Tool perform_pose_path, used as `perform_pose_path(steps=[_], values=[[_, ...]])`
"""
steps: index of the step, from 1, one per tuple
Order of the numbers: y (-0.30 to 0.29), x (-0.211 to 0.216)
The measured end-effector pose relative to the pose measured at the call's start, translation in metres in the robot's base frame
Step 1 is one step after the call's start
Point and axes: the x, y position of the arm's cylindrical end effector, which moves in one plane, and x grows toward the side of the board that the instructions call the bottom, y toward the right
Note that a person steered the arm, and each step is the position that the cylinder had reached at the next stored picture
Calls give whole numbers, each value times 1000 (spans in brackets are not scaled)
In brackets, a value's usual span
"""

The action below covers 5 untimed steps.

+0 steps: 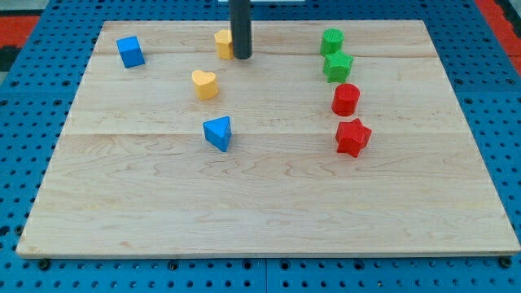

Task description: Push the yellow hexagon towards the right of the blue cube

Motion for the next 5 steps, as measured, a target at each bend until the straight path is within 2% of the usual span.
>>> perform_pose_path(steps=[1,3,4,5], values=[[6,-27],[-88,-22],[-90,-12],[-35,-3]])
